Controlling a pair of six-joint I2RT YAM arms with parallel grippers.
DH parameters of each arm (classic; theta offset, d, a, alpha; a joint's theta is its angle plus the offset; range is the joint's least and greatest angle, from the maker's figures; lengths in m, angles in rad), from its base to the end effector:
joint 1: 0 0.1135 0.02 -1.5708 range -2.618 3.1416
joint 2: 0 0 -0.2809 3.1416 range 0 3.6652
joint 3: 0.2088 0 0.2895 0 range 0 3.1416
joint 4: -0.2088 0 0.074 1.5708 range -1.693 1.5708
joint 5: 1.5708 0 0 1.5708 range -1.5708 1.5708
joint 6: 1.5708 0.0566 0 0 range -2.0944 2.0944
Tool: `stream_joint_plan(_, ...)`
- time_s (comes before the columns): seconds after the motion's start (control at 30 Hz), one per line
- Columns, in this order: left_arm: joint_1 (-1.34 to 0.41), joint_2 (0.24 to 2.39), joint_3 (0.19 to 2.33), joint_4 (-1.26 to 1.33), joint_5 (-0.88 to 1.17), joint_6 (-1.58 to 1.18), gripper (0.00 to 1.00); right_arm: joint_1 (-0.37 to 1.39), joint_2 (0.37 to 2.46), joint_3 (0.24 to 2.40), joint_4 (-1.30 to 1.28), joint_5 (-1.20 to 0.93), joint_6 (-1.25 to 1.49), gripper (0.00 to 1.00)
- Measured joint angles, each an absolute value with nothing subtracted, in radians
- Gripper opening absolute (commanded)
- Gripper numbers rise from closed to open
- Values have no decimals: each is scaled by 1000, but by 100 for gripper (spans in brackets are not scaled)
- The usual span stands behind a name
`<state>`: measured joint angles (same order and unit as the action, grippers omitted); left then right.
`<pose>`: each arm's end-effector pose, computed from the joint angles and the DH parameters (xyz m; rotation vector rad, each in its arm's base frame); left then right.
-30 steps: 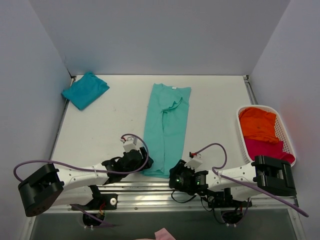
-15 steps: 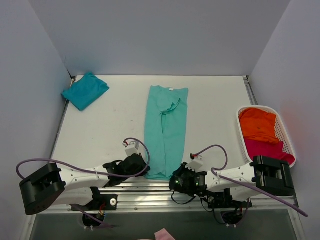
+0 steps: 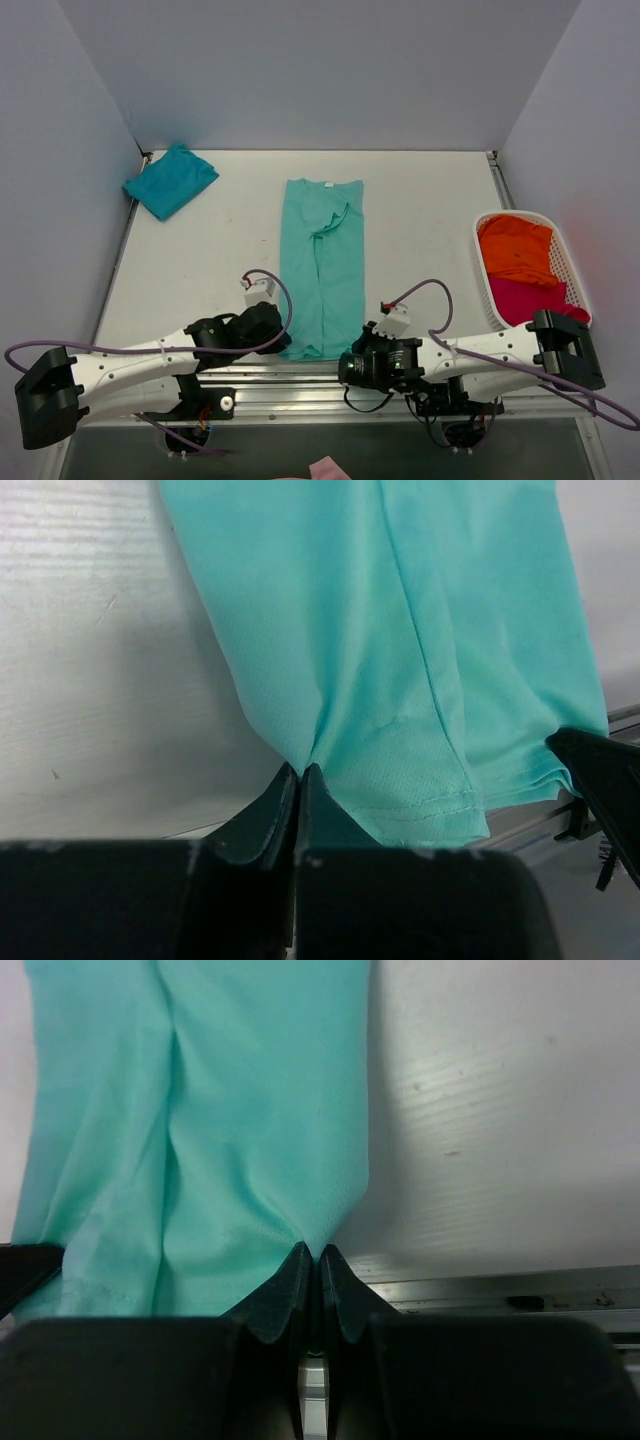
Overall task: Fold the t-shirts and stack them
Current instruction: Fold the tshirt
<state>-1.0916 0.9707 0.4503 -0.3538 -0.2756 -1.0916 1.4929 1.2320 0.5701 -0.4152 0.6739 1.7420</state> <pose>0.1148 -0.1875 0.1580 -0.1263 2.5085 -0.6479 0.0541 0.2395 0.1476 0.5122 2.3726 0.6481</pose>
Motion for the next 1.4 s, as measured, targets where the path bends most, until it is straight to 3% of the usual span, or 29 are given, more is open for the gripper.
stream_joint_plan(0.23, -1058, 1012, 583, -416, -279, -1025, 4, 1458, 1183, 707, -549, 781, 1670, 0)
stream_joint_plan(0.43, -964, 1072, 679, -422, -244, -971, 16, 1351, 1171, 741, -545, 826, 1554, 0)
stream_joint_plan(0.47, -938, 1075, 694, -416, -234, -963, 22, 1319, 1167, 741, -531, 828, 1526, 0)
stream_joint_plan(0.57, -865, 1083, 731, -404, -212, -939, 25, 1244, 1159, 741, -489, 830, 1448, 0)
stream_joint_plan(1.0, -723, 1274, 852, -366, -117, -875, 21, 1061, 1288, 809, -317, 803, 1190, 0)
stream_joint_plan(1.1, -736, 1266, 855, -360, -95, -870, 42, 1060, 1309, 823, -298, 796, 1172, 0)
stream_joint_plan(1.13, -754, 1252, 849, -359, -100, -870, 63, 1060, 1309, 823, -297, 794, 1170, 0)
stream_joint_plan(1.17, -778, 1227, 835, -359, -105, -867, 74, 1060, 1308, 823, -295, 792, 1168, 0)
stream_joint_plan(1.27, -891, 1110, 762, -368, -127, -888, 87, 1063, 1290, 807, -289, 781, 1169, 0)
stream_joint_plan(1.3, -932, 1068, 735, -381, -131, -899, 89, 1069, 1275, 792, -292, 780, 1174, 3)
stream_joint_plan(1.33, -972, 1031, 707, -390, -136, -909, 90, 1076, 1260, 779, -302, 778, 1182, 39)
stream_joint_plan(1.4, -1043, 977, 665, -431, -161, -935, 90, 1106, 1234, 758, -336, 784, 1227, 83)
